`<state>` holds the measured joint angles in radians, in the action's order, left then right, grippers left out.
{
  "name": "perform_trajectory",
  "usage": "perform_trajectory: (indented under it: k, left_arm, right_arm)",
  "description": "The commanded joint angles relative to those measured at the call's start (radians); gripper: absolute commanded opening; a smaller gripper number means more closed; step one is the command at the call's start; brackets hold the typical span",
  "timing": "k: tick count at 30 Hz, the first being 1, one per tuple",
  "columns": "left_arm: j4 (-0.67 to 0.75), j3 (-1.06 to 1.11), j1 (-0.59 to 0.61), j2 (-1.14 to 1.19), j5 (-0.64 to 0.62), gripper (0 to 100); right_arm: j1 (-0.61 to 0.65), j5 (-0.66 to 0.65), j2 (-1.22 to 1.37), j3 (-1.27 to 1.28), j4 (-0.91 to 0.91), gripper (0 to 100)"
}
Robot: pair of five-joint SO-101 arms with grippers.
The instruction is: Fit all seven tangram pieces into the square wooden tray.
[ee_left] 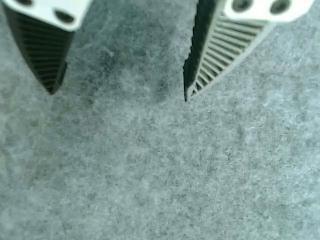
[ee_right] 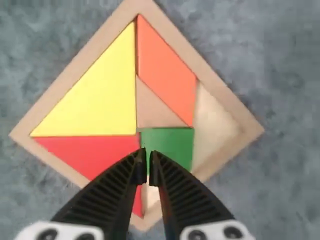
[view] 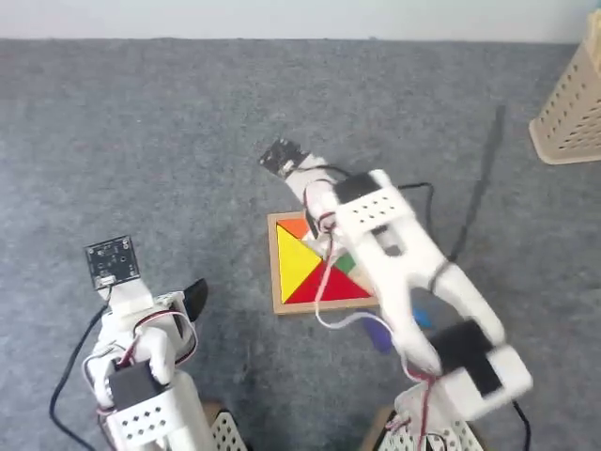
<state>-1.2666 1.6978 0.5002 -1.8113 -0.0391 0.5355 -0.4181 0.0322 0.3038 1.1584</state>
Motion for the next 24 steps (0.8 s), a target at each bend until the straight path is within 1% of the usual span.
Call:
perform_trajectory:
  k: [1, 4, 9, 14, 15, 18, 20, 24]
  left_arm:
    - [0.002, -0.013, -0.002, -0.012, 0.002, 35]
    - [0.002, -0.013, -0.002, -0.012, 0.002, 35]
    - [0.002, -0.013, -0.002, -0.012, 0.002, 35]
    - [0.002, -0.013, -0.002, -0.012, 0.002, 35]
    - [0.002, -0.013, -0.002, -0.012, 0.002, 35]
    - [0.002, -0.013, -0.002, -0.012, 0.002, 35]
    - [0.002, -0.013, -0.002, -0.012, 0.002, 35]
    - [0.002, -0.013, -0.002, -0.012, 0.002, 35]
  right_arm:
    - [-0.019, 0.015, -0.280, -0.002, 0.162, 0.6]
    - [-0.036, 0.015, -0.401, 0.048, 0.278, 0.6]
    - [-0.174, -0.006, -0.556, 0.295, 0.272, 0.6]
    - [-0.323, -0.247, -0.641, 0.526, 0.243, 1.2]
    - [-0.349, -0.302, -0.645, 0.557, 0.232, 3.2]
    - [-0.412, -0.431, -0.661, 0.629, 0.193, 13.2]
    - [-0.437, -0.480, -0.654, 0.660, 0.150, 17.7]
    - [-0.433, -0.526, -0.654, 0.732, 0.074, 18.0]
